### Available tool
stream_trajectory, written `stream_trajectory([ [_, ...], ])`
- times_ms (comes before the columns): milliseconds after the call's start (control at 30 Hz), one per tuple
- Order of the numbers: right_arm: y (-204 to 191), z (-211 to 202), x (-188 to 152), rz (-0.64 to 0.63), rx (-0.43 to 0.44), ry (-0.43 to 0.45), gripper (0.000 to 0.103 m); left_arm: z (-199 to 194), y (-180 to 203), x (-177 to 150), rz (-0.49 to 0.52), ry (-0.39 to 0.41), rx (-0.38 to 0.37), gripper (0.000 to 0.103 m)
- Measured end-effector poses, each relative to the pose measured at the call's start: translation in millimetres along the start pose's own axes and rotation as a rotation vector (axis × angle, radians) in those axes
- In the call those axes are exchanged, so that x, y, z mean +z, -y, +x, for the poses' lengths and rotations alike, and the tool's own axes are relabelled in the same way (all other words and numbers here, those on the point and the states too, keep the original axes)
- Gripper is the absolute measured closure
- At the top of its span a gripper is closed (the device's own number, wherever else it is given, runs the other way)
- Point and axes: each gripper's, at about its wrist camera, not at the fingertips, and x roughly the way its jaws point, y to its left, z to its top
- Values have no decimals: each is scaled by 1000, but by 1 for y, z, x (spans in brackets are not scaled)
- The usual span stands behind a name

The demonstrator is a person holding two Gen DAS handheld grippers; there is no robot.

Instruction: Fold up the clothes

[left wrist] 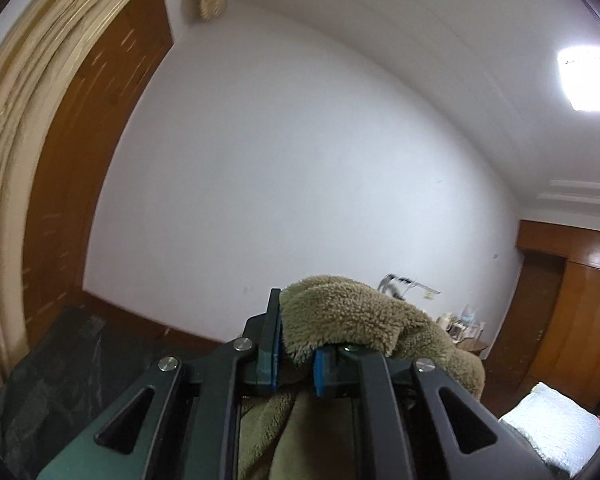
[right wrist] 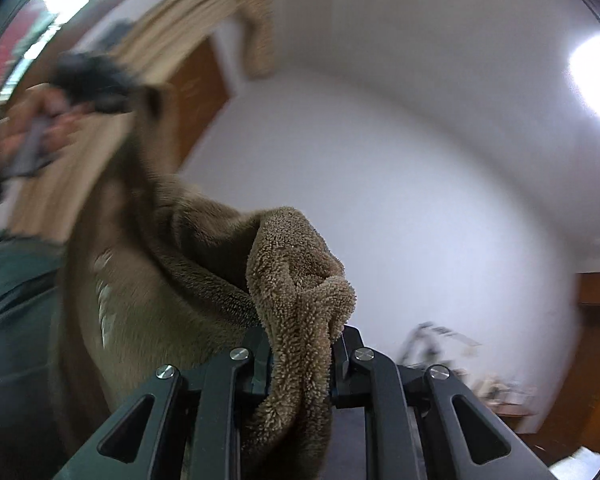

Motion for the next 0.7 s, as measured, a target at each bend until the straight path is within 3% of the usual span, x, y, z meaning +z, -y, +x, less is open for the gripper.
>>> stream_trajectory([
  [133, -32, -11, -11, -115, 268, -63, 85, -2, -1, 0, -18, -3, 7, 89],
  [233, -41, -12, -20, -149, 423, -128, 82, -9, 2, 3, -2, -2, -7, 89],
  [400, -20, -5, -28, -29, 533, -215, 77, -17, 21, 9, 42, 17, -29, 89],
  [433, -13, -16, -40, 1, 546, -224, 72, -20, 23, 11, 43, 23, -33, 89],
  [500, 7, -23, -49, 75, 570, -227, 49, -27, 25, 15, 39, 36, -43, 89],
  [533, 16, -26, -52, 114, 582, -227, 27, -27, 23, 15, 31, 38, -52, 89],
  [567, 26, -29, -55, 153, 594, -227, 22, -25, 19, 15, 17, 36, -66, 89],
  [700, 61, -29, -58, 309, 665, -214, 22, -27, 18, 18, 12, 30, -94, 89],
])
